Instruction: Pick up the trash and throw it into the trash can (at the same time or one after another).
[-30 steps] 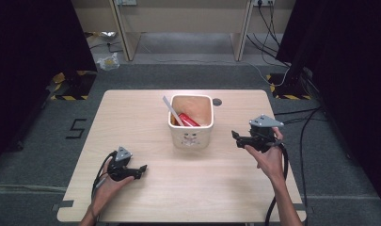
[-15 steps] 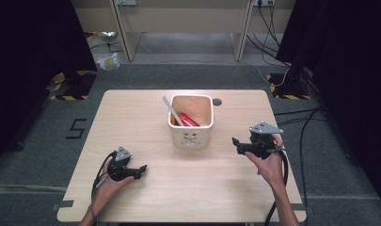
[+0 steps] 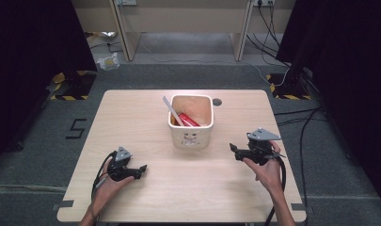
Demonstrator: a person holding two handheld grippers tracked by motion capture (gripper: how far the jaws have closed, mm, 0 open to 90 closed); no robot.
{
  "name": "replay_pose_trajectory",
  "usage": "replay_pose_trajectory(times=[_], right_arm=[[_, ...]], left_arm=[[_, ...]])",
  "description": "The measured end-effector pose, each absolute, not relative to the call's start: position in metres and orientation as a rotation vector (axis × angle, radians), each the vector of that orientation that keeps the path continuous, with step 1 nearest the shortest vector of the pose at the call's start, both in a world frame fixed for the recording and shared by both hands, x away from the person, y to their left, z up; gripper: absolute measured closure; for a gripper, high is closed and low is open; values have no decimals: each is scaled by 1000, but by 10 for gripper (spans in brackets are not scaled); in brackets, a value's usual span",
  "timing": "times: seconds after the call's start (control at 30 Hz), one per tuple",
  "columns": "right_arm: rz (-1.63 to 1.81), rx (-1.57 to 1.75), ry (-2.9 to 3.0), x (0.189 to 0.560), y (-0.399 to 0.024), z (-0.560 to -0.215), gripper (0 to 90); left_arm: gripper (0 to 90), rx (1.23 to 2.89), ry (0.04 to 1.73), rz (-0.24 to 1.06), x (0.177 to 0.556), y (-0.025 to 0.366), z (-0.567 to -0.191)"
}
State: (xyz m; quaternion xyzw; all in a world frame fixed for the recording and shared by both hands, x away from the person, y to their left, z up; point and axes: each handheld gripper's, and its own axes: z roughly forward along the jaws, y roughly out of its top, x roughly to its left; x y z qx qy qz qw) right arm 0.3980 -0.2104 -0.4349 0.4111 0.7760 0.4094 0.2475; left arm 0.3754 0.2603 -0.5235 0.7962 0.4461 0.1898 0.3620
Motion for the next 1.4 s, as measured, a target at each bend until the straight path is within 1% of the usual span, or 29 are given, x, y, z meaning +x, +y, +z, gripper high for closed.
replay_pose_trajectory(times=[0.6, 1.4], right_arm=[[1130, 1132, 2154, 386, -206, -451, 189], [1102, 1194, 2217, 369, -209, -484, 186]], left_arm=[[149, 2052, 1149, 488, 375, 260, -523], [149, 2053, 1143, 487, 375, 261, -524]])
